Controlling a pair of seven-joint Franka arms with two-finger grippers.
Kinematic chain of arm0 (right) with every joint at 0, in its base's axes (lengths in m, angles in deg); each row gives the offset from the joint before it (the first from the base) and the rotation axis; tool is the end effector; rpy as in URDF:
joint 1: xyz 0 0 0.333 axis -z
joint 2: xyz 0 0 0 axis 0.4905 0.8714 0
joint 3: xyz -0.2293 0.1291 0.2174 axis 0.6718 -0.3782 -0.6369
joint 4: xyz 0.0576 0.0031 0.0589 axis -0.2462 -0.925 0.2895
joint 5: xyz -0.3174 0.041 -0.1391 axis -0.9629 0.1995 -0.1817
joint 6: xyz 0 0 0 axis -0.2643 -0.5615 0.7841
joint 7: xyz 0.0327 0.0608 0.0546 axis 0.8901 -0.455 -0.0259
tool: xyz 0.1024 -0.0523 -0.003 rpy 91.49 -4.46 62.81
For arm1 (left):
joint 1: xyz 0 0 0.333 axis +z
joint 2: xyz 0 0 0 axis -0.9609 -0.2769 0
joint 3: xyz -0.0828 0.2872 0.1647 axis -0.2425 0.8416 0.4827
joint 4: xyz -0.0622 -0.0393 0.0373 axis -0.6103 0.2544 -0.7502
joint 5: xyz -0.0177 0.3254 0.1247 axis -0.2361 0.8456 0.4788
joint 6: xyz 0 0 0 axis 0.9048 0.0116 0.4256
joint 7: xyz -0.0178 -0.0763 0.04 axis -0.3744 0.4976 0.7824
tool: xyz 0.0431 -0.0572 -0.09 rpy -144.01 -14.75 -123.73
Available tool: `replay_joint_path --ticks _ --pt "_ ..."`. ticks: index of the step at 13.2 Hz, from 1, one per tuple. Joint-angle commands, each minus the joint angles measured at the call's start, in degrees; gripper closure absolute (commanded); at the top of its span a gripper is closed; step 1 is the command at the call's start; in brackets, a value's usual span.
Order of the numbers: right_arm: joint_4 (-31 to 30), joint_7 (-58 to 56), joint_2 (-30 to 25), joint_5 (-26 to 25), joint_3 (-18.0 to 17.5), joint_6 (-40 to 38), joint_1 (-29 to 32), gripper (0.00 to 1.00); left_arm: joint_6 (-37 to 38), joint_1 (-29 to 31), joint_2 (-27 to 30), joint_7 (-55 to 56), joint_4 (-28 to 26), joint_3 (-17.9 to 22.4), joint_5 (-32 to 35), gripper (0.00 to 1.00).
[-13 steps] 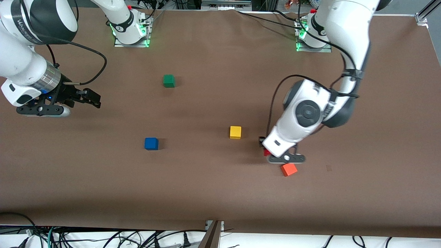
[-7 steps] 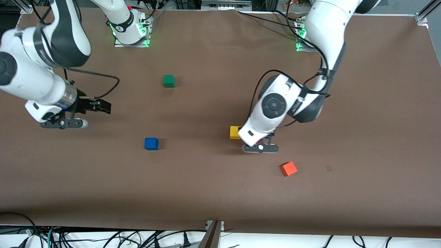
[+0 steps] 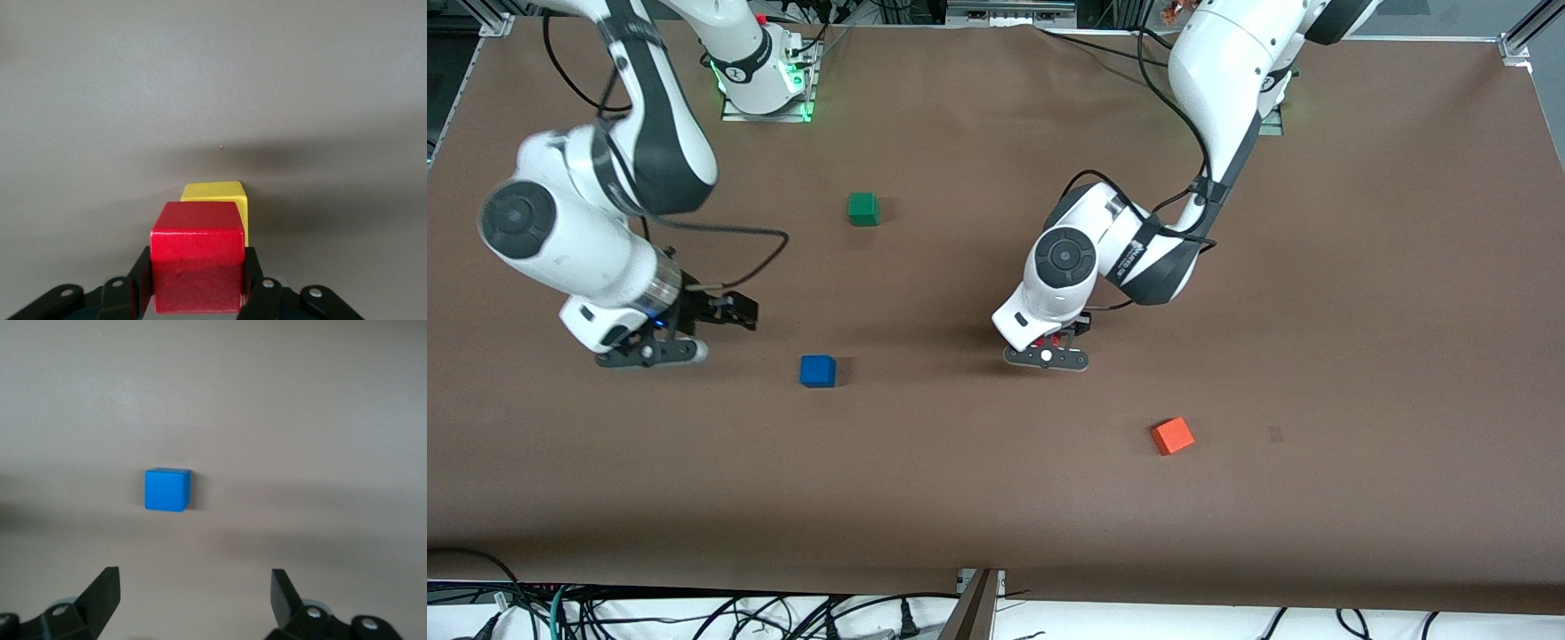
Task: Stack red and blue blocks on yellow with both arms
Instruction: 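Release the red cube on the yellow cube while the right gripper grasps the blue cube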
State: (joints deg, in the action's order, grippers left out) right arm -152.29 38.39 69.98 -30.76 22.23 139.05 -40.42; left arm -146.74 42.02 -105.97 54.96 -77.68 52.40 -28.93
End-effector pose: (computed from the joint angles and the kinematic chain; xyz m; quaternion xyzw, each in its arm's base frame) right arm 0.6051 0.1215 0.4196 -0.9987 -0.0341 0.0010 0.0378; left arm 0.5702 -0.4261 0.2897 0.9982 -0.0424 -0.0408 0.0137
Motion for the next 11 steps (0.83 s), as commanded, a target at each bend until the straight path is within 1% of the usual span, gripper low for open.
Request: replay_joint_path --ticks 1,2,3,4,6,9,11 --pt "1.6 0.0 7.0 2.5 0.0 7.9 -1.5 0.00 0.0 -1.3 -1.1 -0.2 1.8 1.2 0.0 1.00" --pt "2.5 0.2 9.9 2.7 0.0 12.2 -2.7 0.01 -0.5 -1.3 -1.2 -0.2 1.9 1.2 0.0 1.00" --pt "4.5 1.3 12.8 2.7 0.0 14.3 -3.6 0.01 -0.5 -1.3 -1.2 -0.2 1.9 1.2 0.0 1.00" --pt "5.9 3.0 14.5 2.6 0.0 14.4 -4.1 0.01 -0.6 -1.3 -1.3 -0.2 1.9 1.2 0.0 1.00" --pt "6.0 3.9 16.1 1.9 0.2 14.8 -5.3 0.01 -0.6 -1.3 -1.3 -0.2 1.9 1.2 0.0 1.00" --pt "5.3 3.9 17.7 1.6 0.4 14.8 -5.4 0.01 -0.7 -1.3 -1.6 -0.2 2.7 1.2 0.0 1.00" --pt "5.1 3.9 18.7 1.6 0.5 14.8 -5.2 0.04 -0.7 -1.3 -1.9 -0.2 3.0 1.3 0.0 1.00"
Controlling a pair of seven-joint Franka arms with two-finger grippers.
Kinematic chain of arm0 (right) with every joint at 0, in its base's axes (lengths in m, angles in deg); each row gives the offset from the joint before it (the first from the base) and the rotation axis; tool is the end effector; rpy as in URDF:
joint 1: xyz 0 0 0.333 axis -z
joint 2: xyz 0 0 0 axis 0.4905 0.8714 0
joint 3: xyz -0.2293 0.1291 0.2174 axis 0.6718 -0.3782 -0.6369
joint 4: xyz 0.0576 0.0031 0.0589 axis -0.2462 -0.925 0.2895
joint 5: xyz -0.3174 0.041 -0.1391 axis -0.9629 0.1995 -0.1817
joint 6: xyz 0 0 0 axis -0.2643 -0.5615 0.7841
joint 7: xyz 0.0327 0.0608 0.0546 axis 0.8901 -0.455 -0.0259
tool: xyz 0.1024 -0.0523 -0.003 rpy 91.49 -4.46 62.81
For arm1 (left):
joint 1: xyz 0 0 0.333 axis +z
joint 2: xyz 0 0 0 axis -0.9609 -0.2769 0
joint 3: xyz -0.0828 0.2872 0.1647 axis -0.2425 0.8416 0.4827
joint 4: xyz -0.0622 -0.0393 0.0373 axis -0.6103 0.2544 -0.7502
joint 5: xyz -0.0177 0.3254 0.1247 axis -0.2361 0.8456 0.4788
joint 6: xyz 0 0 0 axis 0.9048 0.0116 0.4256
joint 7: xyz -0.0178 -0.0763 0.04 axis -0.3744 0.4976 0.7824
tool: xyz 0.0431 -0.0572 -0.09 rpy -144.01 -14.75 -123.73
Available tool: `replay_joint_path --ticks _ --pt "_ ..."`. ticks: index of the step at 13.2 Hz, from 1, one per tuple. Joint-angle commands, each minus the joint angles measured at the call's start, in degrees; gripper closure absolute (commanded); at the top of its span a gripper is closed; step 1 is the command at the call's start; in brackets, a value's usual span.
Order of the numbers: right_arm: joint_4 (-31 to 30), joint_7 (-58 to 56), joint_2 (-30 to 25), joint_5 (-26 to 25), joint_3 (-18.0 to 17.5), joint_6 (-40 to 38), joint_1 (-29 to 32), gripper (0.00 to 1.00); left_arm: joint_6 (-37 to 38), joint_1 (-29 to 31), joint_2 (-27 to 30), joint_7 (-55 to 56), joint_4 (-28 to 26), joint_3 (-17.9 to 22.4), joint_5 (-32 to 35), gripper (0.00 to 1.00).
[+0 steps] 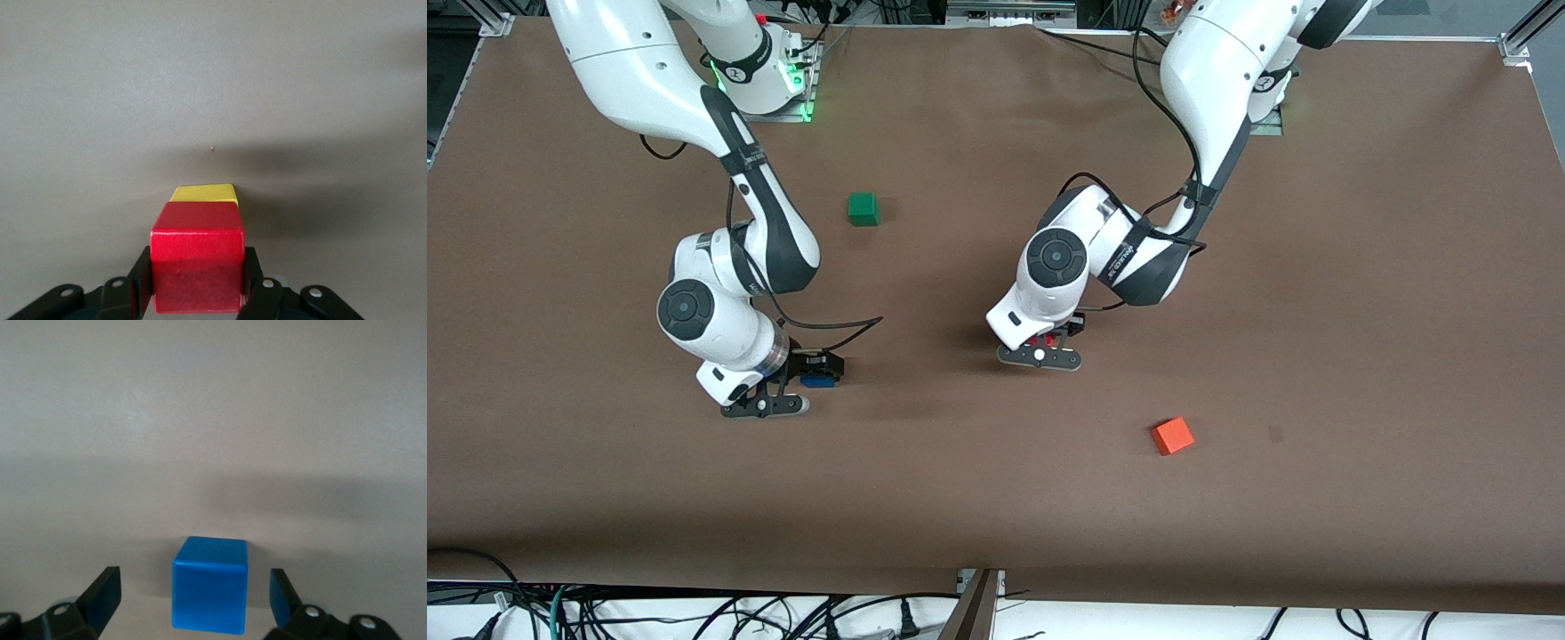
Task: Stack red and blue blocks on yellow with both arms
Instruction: 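Release the red cube on the yellow cube while the right gripper grasps the blue cube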
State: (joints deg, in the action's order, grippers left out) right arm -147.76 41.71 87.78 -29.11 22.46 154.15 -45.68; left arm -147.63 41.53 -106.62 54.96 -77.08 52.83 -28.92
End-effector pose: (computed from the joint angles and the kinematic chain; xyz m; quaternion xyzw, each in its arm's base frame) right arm 0.6446 0.1868 0.2750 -0.9985 -0.0311 -0.0114 0.0432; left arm 0.5722 -0.4297 0.2869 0.9984 -0.0433 -0.0336 0.0158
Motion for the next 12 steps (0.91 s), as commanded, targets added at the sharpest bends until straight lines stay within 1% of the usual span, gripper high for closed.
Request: replay_joint_path --ticks 1,2,4,6,7,8,10,11,12 --pt "0.2 0.7 1.3 -0.1 0.3 -0.3 -0.1 0.09 0.2 -0.8 -1.5 -0.2 2.5 0.8 0.0 1.00" --pt "-0.5 0.8 1.5 0.1 0.3 -0.2 -0.5 0.17 0.2 -0.8 -1.5 -0.2 2.4 0.8 0.0 1.00" --pt "-0.6 2.8 1.6 -0.1 0.3 -0.4 -0.7 0.42 0.2 -0.9 -1.5 -0.1 2.4 0.8 0.1 1.00" --pt "-0.5 2.9 1.7 -0.1 0.2 -0.4 -0.6 0.62 0.2 -0.9 -1.5 -0.2 2.3 0.8 0.1 1.00" --pt "-0.2 2.9 1.7 0.2 0.2 -0.4 -0.6 0.71 0.3 -0.7 -1.5 -0.1 2.4 0.8 0.0 0.71" --pt "0.2 2.8 1.5 0.7 0.2 -0.6 -0.6 0.78 0.4 -0.3 -1.1 -0.3 2.6 0.9 0.0 0.01" --pt "1.1 2.6 0.6 0.7 0.1 -1.8 -0.7 0.78 1.9 0.7 -0.4 -0.4 5.7 2.0 -0.1 0.00" --pt "3.0 3.1 0.2 0.6 0.0 -4.6 -0.9 0.78 4.1 2.1 0.3 -0.5 7.7 2.1 -0.2 0.00" --pt "6.4 4.3 0.3 0.7 -0.1 -8.7 -1.5 0.78 6.9 4.7 1.2 -0.6 10.1 1.9 -0.3 0.00"
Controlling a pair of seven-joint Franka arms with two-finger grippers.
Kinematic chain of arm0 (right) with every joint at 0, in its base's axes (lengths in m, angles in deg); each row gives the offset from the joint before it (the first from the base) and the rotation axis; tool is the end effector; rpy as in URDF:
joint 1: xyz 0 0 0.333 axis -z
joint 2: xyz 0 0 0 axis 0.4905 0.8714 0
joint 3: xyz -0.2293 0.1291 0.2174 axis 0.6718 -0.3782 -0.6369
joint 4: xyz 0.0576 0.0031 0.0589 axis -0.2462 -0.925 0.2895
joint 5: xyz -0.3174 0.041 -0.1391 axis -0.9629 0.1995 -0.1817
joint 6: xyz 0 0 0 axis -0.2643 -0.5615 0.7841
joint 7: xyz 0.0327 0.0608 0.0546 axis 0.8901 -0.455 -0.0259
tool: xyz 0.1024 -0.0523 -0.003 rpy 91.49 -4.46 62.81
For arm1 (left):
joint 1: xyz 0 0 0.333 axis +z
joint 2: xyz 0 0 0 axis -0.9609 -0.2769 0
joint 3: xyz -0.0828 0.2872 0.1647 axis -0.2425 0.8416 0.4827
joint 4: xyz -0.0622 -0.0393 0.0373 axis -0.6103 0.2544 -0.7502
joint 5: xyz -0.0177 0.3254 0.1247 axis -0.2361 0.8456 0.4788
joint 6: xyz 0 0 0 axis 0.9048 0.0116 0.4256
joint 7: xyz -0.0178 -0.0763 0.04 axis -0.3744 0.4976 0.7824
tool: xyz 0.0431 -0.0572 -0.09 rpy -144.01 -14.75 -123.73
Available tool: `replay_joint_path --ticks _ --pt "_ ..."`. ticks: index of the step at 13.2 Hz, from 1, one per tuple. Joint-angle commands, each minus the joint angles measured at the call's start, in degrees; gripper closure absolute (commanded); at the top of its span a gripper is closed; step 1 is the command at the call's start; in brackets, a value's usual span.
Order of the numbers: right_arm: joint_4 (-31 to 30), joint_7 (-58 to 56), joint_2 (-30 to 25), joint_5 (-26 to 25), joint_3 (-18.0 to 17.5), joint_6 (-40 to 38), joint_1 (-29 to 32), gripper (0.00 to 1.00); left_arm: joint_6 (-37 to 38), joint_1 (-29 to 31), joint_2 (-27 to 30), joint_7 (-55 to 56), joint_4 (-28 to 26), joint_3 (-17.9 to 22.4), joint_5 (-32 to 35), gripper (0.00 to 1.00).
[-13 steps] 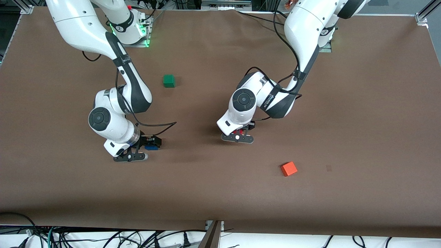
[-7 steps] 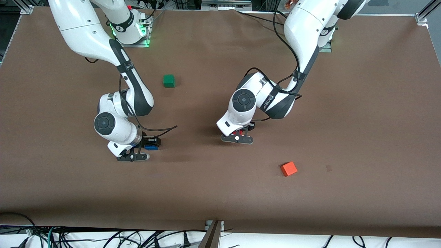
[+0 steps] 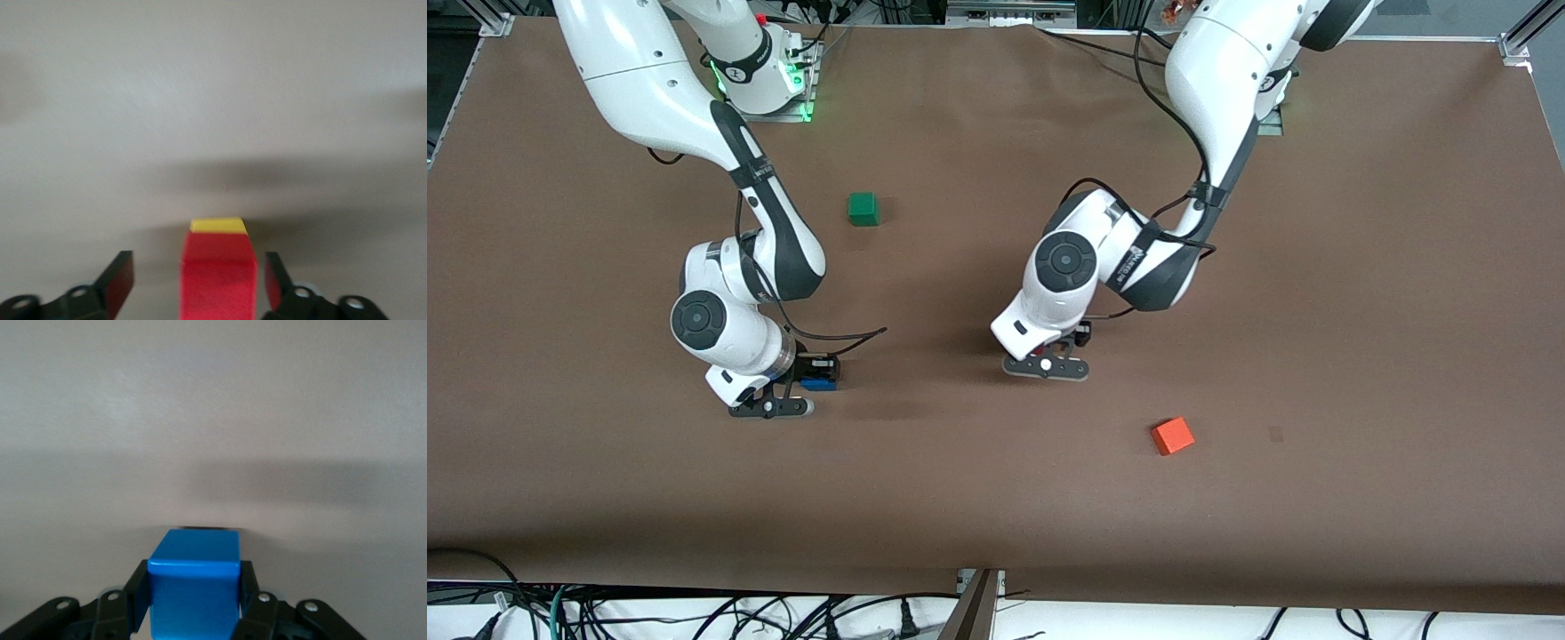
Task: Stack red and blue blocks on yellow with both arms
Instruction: 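Carry the blue cube toward the red cube while the left gripper withdraws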
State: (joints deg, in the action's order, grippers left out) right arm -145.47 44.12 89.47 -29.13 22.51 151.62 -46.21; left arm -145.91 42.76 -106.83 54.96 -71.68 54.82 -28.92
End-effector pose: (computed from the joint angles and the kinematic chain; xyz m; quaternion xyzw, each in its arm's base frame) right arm 0.6469 0.1943 0.2671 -0.9990 -0.0157 0.0062 0.0402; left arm 0.6064 -0.4095 0.3203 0.9996 -0.0189 -0.0018 0.0222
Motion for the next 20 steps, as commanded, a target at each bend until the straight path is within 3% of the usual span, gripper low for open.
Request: replay_joint_path --ticks 1,5,8,11,16,17,20 --pt "8.0 5.0 -0.8 0.7 -0.1 -10.6 -2.0 0.78 7.8 6.0 2.4 -0.8 7.4 -0.1 -0.3 0.00" --pt "16.8 18.0 0.8 0.9 -0.3 -17.5 -9.6 0.78 13.1 17.3 9.0 -5.6 10.5 -0.1 -0.3 0.00" --pt "24.8 31.4 4.0 1.0 -0.3 -17.8 -16.6 0.77 15.2 25.3 13.6 -10.0 9.9 -0.5 -0.7 0.00" --pt "34.2 38.7 8.9 2.7 -0.4 -16.6 -21.1 0.76 22.7 29.0 17.2 -13.3 10.3 -0.4 -0.7 0.00" --pt "35.8 40.0 10.6 2.1 -1.0 -13.7 -25.3 0.75 34.8 34.2 22.3 -19.5 9.5 -0.1 -0.1 0.00" --pt "35.8 40.0 10.7 2.1 -1.0 -13.9 -25.4 0.74 35.8 34.9 24.4 -19.5 7.7 -0.1 -0.3 0.00" --pt "35.8 39.7 11.0 0.1 -1.0 -13.5 -26.1 0.71 35.0 36.5 33.4 -20.2 -5.4 -0.1 -0.7 0.00"
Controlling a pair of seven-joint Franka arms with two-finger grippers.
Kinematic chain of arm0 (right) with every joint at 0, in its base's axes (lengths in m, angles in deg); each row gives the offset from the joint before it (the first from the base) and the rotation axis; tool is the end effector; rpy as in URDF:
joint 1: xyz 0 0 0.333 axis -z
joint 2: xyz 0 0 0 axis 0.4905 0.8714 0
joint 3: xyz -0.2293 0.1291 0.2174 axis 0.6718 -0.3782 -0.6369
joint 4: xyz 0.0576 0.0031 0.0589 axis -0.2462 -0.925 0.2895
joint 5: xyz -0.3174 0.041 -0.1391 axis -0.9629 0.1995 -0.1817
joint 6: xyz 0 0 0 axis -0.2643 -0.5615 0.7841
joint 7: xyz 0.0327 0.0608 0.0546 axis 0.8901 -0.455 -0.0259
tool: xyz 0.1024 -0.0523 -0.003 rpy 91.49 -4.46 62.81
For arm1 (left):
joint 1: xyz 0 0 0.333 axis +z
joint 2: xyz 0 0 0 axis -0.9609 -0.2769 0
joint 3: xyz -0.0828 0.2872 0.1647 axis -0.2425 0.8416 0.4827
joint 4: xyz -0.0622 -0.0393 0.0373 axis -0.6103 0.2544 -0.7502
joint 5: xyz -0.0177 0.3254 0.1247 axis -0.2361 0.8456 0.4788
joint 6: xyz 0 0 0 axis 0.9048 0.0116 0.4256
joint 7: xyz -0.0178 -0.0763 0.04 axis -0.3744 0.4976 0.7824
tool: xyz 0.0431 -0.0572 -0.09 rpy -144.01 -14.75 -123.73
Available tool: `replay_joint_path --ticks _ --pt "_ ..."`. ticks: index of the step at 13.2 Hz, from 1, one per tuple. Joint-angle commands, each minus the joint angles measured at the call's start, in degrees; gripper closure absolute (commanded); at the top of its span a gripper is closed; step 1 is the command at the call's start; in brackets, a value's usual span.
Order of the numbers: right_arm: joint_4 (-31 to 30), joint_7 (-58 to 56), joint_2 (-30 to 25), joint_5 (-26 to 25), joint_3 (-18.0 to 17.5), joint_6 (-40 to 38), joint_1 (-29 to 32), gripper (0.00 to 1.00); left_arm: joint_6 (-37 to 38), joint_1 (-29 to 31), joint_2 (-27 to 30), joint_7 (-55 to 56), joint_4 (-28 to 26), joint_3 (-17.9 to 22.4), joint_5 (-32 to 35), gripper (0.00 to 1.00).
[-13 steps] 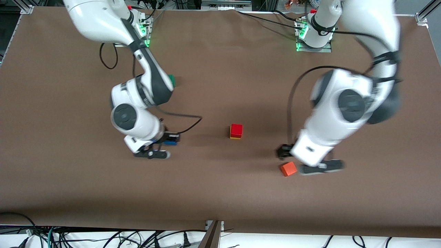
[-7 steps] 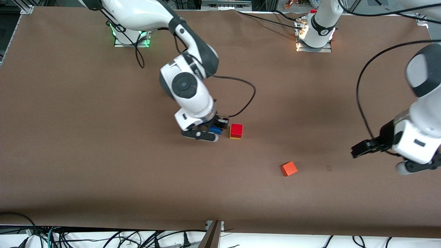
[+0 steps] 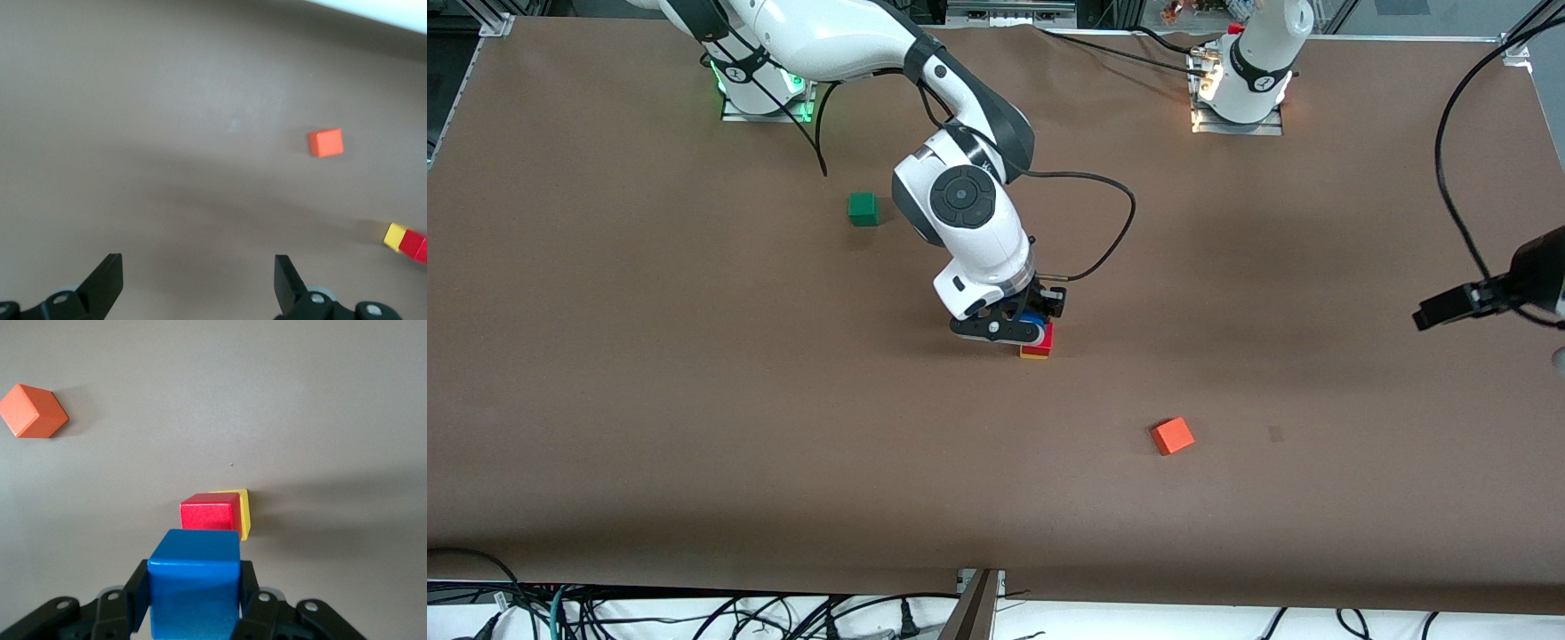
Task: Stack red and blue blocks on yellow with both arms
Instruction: 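Lower the blue cube onto the red cube with the right gripper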
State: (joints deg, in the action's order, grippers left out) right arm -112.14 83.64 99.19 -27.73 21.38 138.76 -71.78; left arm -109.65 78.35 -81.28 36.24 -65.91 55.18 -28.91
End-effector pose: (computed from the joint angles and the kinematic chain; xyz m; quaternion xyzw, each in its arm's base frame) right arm 0.5575 0.5277 0.3730 -0.9890 0.0884 -0.0171 0.1171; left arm 0.6063 0.0176 0.6132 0.9915 0.1255 -0.0332 0.0008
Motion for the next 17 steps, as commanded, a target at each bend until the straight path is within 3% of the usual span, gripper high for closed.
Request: replay_joint_path --ticks 1,3,13,15,16,17 --pt "2.4 0.2 1.5 -2.4 0.1 -0.5 -0.7 0.71 -2.4 1.0 9.8 -1.5 -14.3 -0.5 -0.6 0.00" --pt "2.4 0.4 2.7 -4.5 0.1 0.4 -1.5 0.71 -5.6 1.1 12.2 -1.5 -18.7 -0.5 -0.6 0.00" --pt "2.4 1.0 5.4 -6.4 0.3 6.8 -2.3 0.67 -5.8 1.1 10.4 -1.6 -18.2 -0.7 -0.4 0.00" --pt "2.4 1.0 5.4 -6.4 0.3 6.7 -2.3 0.56 -5.8 1.1 10.4 -1.6 -18.1 -0.7 -0.4 0.00" --pt "2.3 1.0 5.5 -6.4 0.3 6.8 -2.3 0.45 -5.8 1.1 10.4 -1.5 -17.7 -0.7 -0.3 0.00" --pt "2.3 1.0 5.5 -6.4 0.3 6.8 -2.3 0.43 -5.7 1.1 10.0 -1.6 -17.5 -0.7 -0.3 0.00"
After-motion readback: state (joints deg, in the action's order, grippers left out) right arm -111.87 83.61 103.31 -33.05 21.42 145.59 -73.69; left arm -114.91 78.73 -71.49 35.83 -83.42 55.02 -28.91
